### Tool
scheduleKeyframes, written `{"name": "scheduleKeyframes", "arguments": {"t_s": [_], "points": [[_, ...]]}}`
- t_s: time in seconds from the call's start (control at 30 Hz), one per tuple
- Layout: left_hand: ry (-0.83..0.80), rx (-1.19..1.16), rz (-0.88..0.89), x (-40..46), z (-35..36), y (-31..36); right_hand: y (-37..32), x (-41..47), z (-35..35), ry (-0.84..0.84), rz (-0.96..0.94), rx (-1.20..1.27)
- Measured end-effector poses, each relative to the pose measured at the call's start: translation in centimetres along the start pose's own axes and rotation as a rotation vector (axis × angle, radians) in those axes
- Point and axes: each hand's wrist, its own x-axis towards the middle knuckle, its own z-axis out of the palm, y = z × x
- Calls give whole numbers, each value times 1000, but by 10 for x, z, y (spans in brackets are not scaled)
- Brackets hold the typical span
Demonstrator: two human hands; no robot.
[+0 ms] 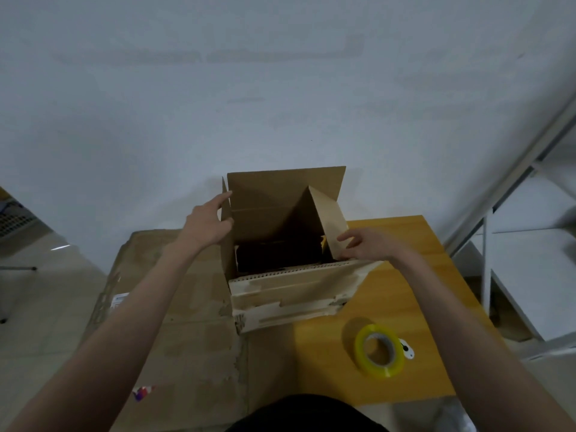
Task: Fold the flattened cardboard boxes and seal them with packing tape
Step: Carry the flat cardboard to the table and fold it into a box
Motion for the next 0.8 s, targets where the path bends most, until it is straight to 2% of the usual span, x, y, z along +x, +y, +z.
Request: {"name": "scheduleKeyframes", "arguments": {"t_s": [0.13, 0.23, 0.3, 0.5, 0.63, 0.8], "points": [[-79, -69, 6, 3, 3, -1, -3, 3, -5, -195, -49, -169], [-138, -132, -37, 2, 6, 5, 2, 1, -11, -416, 10, -81], [-187, -145, -56, 0, 7, 11, 10, -2, -16, -480, 39, 19], [-297, -233, 8, -18, 22, 17, 44, -8, -21, -470, -32, 321], [-406, -294, -89, -34, 40, 3, 56, -11, -15, -445, -75, 338], [-450, -312, -125, -49, 45, -7, 59, -11, -13, -444, -109, 349]]}}
